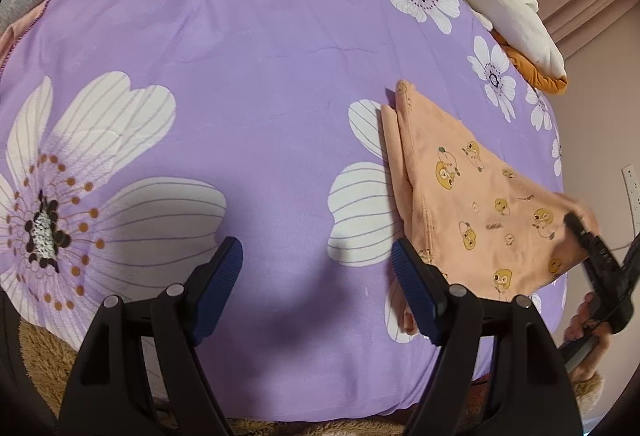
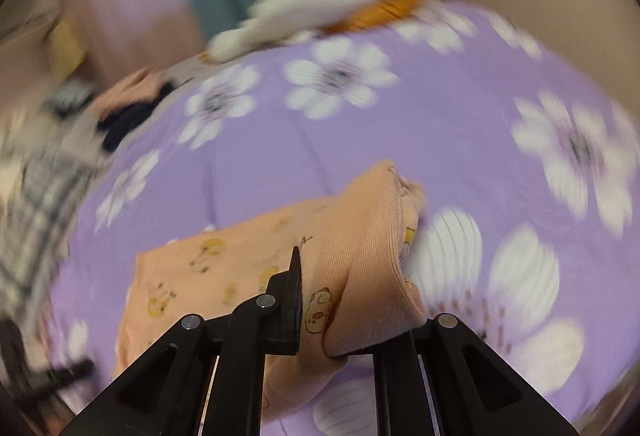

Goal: Fold small clothes

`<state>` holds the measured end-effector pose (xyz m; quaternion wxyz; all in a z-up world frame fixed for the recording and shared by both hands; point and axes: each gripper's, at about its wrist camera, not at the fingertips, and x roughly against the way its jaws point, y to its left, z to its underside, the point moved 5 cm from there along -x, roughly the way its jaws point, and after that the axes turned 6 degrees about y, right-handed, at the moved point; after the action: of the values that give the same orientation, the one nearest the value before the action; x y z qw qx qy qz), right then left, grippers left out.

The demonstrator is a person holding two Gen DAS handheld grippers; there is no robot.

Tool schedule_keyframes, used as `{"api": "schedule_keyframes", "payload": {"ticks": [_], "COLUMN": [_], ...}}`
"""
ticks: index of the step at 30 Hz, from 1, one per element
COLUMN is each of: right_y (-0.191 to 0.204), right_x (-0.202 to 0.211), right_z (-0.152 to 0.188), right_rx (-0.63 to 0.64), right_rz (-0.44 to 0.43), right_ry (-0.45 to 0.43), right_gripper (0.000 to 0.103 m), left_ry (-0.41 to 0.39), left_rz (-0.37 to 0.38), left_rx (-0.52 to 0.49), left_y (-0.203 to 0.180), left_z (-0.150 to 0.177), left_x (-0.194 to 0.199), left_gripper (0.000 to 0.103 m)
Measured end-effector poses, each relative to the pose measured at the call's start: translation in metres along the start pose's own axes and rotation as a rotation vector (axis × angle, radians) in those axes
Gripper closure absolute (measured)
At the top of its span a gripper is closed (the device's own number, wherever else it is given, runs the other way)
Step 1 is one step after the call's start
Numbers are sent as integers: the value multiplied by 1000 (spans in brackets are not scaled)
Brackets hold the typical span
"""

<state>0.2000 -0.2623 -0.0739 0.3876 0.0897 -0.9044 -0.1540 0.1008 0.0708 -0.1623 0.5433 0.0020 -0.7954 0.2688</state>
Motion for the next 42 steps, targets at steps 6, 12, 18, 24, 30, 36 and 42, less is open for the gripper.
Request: {"api": "schedule_keyframes", "payload": {"ticks": [6,12,18,24,30,36,42], "right_y": [89,172,185,180,175,151,103], "right_x": [9,-22,-62,-46,-14,5,6], "right_z": [-10,48,95,90,97,91,72], "right_rx": [360,698,701,578,518,401,242], "right_rz": [-24,-90,-102,-274,-404,-458,-273], "right_ry": [-19,101,277,324,323,301,236], "right_gripper": [92,92,91,51,49,49,49], "left_ry": [-32,-42,-23,-13,-36,-48,27], "left_rz": [3,-8,-15,12,85,217,215], "left_rx": [14,30,20,-11,-74,-228,-332], "left_y": [9,19,20,7,-22,-87,-127], "left_z": [0,3,6,2,-11,-37,-55], "left_x": [13,20,17,17,31,29,-18], "left_gripper": [27,26,26,26,25,27,73]}}
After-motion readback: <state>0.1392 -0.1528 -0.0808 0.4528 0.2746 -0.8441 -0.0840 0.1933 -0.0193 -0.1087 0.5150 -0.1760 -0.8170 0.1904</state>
